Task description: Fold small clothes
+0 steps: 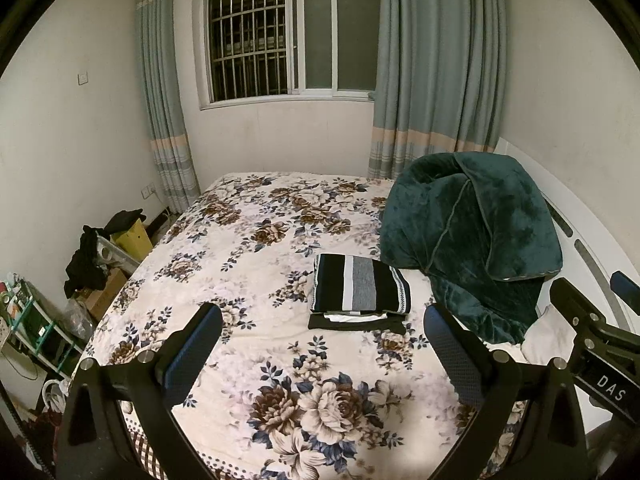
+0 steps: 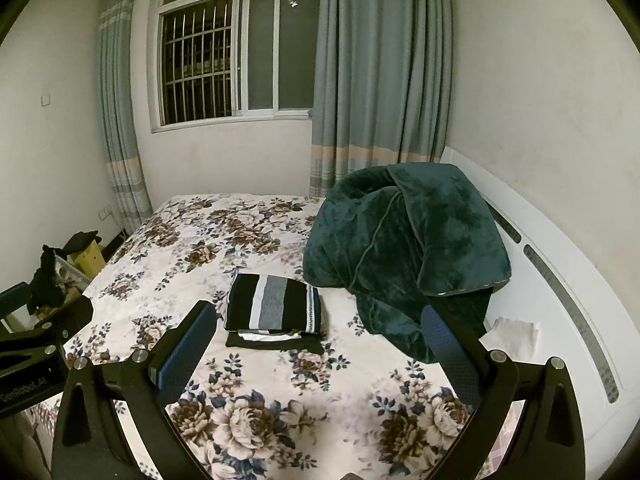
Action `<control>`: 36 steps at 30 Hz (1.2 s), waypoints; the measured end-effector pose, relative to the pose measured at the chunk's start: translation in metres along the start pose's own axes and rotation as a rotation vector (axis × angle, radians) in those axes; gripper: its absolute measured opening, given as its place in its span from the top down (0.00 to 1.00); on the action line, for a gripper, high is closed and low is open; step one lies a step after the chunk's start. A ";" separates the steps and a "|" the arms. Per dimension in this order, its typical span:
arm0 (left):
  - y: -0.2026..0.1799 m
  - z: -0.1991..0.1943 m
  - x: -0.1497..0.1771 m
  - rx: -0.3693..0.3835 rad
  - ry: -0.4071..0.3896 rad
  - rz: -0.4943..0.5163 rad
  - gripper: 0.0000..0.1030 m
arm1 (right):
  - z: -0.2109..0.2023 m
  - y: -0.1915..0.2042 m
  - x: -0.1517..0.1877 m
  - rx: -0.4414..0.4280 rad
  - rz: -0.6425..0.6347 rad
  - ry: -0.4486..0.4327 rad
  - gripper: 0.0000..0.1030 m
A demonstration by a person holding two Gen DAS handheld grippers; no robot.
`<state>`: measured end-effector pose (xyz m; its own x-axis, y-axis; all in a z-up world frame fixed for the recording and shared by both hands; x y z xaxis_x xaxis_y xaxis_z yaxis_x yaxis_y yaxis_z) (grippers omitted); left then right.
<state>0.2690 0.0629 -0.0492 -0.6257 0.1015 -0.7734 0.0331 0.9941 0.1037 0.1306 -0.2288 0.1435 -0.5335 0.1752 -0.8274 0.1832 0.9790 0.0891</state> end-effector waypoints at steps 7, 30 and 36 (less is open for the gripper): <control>0.001 0.001 -0.007 0.001 -0.003 0.004 0.00 | 0.000 0.000 0.000 -0.001 -0.004 -0.003 0.00; 0.003 0.002 -0.008 0.003 -0.004 0.008 0.00 | 0.003 -0.002 -0.001 -0.009 -0.003 -0.002 0.00; 0.005 0.002 -0.009 0.000 -0.004 0.008 0.00 | 0.004 -0.002 -0.001 -0.010 -0.007 -0.001 0.00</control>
<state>0.2767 0.0674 -0.0428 -0.6225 0.1091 -0.7750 0.0380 0.9933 0.1093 0.1341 -0.2312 0.1417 -0.5339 0.1687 -0.8285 0.1716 0.9811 0.0892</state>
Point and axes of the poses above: each gripper's, at about its wrist camera, not at the fingertips, and z roughly the way its jaws point, y to its left, x to its underside, the point moved 2 cm from there along z, roughly the way its jaws point, and after that the axes turned 9 degrees about z, right-handed, at the moved point
